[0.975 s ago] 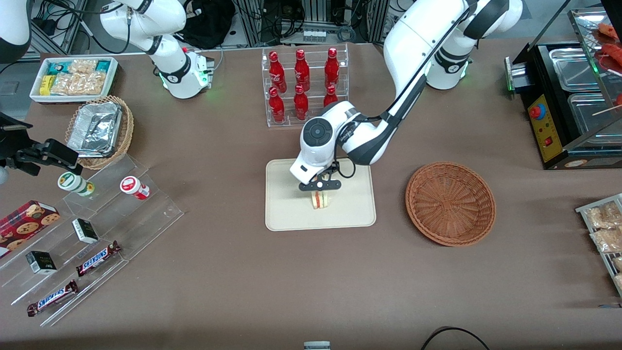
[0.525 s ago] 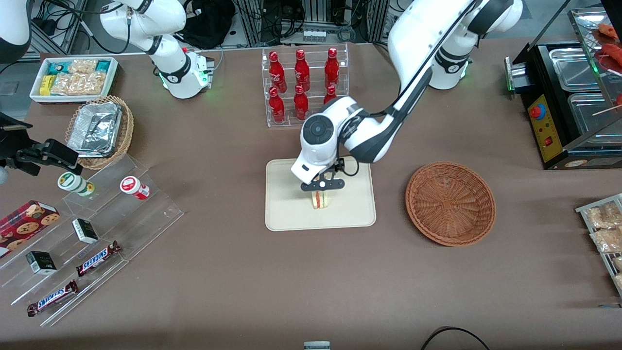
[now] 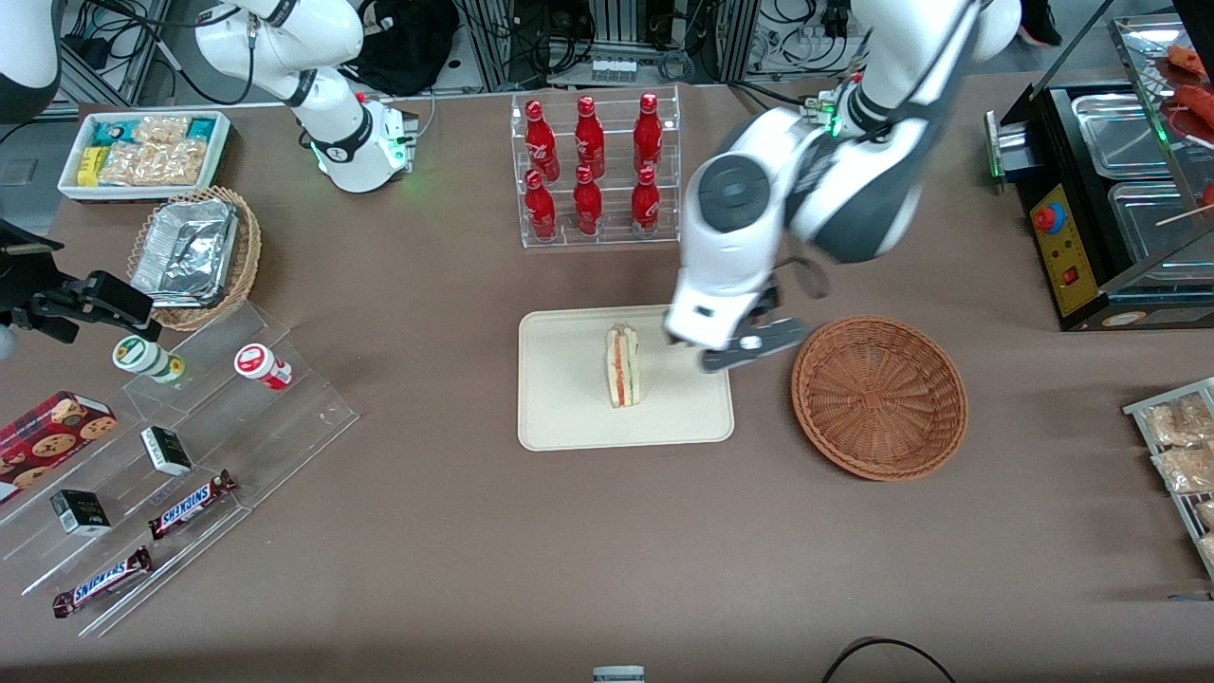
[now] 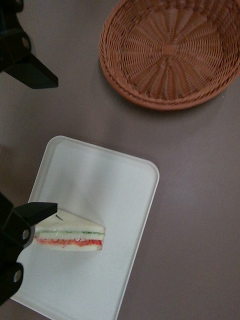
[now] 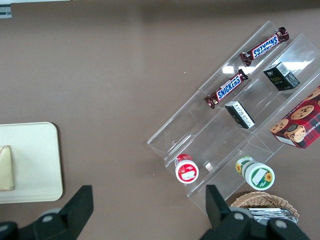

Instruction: Place sandwich from basket to tray

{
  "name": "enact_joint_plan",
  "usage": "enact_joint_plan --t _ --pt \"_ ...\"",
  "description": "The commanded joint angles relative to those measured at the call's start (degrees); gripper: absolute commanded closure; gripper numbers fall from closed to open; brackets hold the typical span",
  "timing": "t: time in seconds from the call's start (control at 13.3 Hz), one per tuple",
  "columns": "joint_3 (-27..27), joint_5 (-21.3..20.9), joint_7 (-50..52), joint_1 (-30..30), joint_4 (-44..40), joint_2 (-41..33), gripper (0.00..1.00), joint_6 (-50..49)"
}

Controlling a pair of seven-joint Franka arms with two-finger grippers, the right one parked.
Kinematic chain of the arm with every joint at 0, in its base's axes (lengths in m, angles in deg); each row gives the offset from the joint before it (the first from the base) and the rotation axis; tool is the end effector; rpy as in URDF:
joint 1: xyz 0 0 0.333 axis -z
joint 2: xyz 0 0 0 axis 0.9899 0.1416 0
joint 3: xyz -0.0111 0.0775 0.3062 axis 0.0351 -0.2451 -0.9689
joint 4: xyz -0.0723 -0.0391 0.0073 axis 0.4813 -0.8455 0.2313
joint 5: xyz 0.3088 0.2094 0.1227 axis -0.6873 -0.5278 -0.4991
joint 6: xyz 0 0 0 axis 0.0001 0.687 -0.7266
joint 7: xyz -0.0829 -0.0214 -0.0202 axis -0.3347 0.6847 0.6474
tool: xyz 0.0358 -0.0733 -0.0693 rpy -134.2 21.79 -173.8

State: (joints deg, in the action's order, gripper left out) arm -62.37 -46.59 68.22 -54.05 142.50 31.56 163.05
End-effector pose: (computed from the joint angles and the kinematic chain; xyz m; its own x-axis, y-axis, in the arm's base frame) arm 0.5371 -0.3502 0.4714 0.9322 0.3616 -0.0114 0.3583 -0.9271 -0.1096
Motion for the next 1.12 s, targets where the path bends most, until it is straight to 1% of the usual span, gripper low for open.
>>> enact_joint_plan --t 0.0,0.07,0.22,0.45,0.6,0.82,1.05 --pt "0.21 0.17 0.14 -5.64 1.52 -7.27 0.00 -4.78" --pt "0.21 0.17 -1.77 -7.66 1.52 -9.38 0.00 -7.33" --pt "0.21 0.43 -8.53 -11.26 1.52 -11.50 0.00 -10.67" --pt "0.21 0.52 -15.57 -16.28 1.43 -14.49 0.00 -14.20" --pt "0.12 1.83 -19.96 -20.49 1.43 -16.16 0.00 -17.36" --pt "0.21 3.24 -28.49 -25.67 1.26 -17.49 0.00 -18.86" --pt "0.21 3.33 -35.52 -27.88 0.30 -18.02 0.00 -20.52"
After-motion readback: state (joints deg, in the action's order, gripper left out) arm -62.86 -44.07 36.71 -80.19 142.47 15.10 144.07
